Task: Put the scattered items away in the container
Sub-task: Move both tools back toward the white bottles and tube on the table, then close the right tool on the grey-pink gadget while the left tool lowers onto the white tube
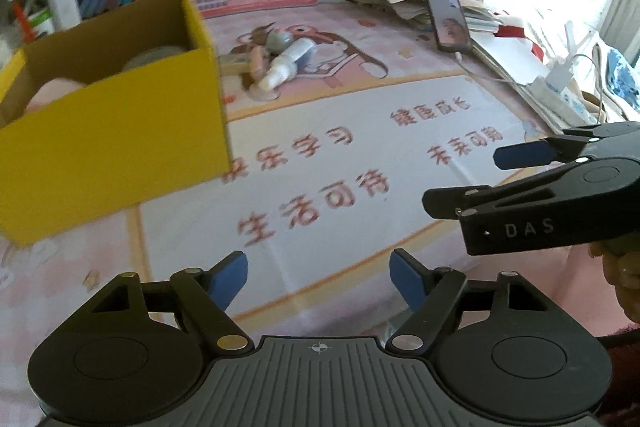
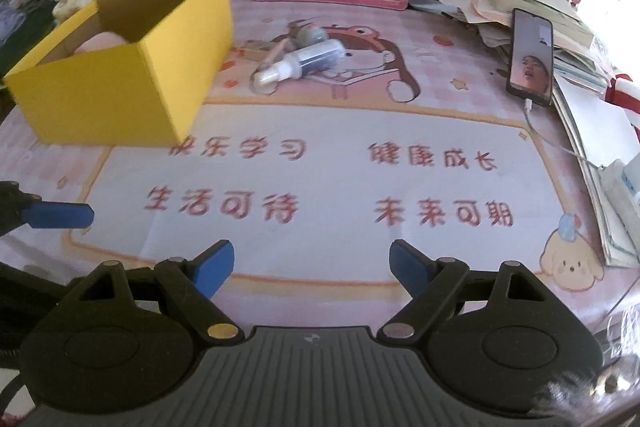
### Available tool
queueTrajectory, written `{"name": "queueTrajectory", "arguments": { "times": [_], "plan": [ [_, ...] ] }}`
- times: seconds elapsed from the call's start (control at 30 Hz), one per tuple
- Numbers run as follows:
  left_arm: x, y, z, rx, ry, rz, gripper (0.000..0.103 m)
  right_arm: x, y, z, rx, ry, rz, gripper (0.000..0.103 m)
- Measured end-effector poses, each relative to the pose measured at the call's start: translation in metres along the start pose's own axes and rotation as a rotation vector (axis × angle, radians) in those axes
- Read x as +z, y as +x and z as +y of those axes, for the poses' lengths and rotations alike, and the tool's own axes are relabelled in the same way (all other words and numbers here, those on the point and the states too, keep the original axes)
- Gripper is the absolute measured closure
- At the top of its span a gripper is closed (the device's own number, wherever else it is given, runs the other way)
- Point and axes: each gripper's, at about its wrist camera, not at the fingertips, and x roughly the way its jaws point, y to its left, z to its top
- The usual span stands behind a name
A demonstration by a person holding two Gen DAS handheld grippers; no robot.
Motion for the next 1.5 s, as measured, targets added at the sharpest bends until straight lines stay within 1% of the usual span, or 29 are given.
{"name": "queueTrajectory", "arguments": {
  "times": [0.17, 0.23, 0.33, 0.47, 0.7, 0.87, 0.93, 1.0, 1.1, 1.17, 1.23, 1.5],
  "plan": [
    [0.021, 0.018, -0.012, -0.009, 0.031, -0.008, 0.035, 0.014, 0.01, -0.023, -0.002, 0.015, -0.012, 0.019],
    [0.029, 0.024, -0.016, -0.006, 0.041, -0.012, 0.041, 0.021, 0.015, -0.032, 0.006, 0.023, -0.018, 0.021],
    [0.042, 0.034, -0.022, -0.002, 0.057, -0.01, 0.047, 0.032, 0.022, -0.044, 0.02, 0.034, -0.029, 0.024],
    [0.058, 0.044, -0.027, 0.02, 0.071, -0.007, 0.047, 0.048, 0.032, -0.058, 0.045, 0.036, -0.047, 0.026],
    [0.083, 0.062, -0.034, 0.065, 0.073, -0.014, 0.048, 0.077, 0.052, -0.076, 0.11, 0.017, -0.064, 0.026],
    [0.098, 0.077, -0.041, 0.094, 0.099, -0.02, 0.053, 0.098, 0.069, -0.086, 0.152, 0.0, -0.072, 0.026],
    [0.104, 0.082, -0.041, 0.106, 0.104, -0.024, 0.058, 0.107, 0.076, -0.09, 0.168, -0.009, -0.072, 0.026],
    [0.111, 0.088, -0.041, 0.122, 0.106, -0.028, 0.059, 0.117, 0.084, -0.092, 0.187, -0.021, -0.073, 0.027],
    [0.123, 0.096, -0.041, 0.139, 0.101, -0.039, 0.061, 0.132, 0.097, -0.095, 0.208, -0.058, -0.074, 0.033],
    [0.13, 0.102, -0.04, 0.154, 0.095, -0.045, 0.063, 0.143, 0.105, -0.095, 0.215, -0.08, -0.077, 0.034],
    [0.137, 0.108, -0.038, 0.164, 0.086, -0.048, 0.066, 0.153, 0.112, -0.095, 0.218, -0.096, -0.084, 0.039],
    [0.159, 0.132, -0.027, 0.239, 0.028, -0.054, 0.066, 0.185, 0.139, -0.09, 0.275, -0.153, -0.082, 0.04]
  ]
}}
